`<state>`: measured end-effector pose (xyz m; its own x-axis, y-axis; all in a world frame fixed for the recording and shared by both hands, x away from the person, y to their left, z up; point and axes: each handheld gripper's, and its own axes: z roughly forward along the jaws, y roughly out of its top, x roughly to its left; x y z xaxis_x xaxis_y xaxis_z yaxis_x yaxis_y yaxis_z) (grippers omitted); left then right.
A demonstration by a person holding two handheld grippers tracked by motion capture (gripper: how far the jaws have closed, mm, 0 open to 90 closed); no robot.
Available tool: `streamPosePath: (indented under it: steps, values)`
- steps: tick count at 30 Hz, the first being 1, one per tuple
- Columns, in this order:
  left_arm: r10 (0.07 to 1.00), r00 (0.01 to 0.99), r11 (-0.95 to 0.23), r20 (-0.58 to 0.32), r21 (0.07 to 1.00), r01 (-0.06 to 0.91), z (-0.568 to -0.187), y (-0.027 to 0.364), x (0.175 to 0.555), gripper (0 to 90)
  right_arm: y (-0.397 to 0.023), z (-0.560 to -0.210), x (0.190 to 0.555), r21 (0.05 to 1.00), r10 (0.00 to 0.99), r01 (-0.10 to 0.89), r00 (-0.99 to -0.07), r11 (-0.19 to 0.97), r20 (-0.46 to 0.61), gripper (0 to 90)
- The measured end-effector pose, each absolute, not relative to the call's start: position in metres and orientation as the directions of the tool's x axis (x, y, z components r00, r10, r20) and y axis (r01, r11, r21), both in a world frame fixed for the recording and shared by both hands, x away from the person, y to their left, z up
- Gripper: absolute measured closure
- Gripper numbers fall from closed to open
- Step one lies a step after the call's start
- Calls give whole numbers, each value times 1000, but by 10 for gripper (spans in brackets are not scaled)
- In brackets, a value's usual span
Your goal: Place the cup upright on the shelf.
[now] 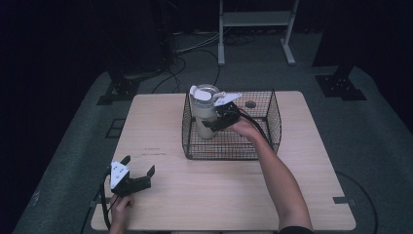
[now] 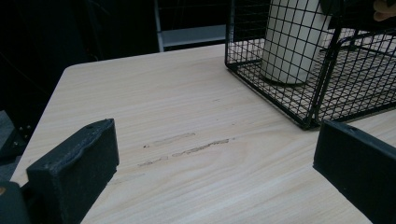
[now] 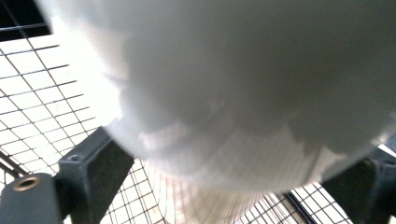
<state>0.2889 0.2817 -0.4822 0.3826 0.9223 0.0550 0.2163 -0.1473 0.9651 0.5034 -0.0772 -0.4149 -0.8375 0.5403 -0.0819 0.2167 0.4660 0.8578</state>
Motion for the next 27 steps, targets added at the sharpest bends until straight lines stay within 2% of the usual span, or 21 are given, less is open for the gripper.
streamPosePath:
  steps: [12,27]
  values:
    - [923,381,-146,54,965,217,-482,282,289,0,-89,-408,499,852,549,223,-831,474,-89,94]
    - [922,383,-150,57,964,218,-482,281,289,0,-114,-388,481,839,554,275,-832,469,-36,94]
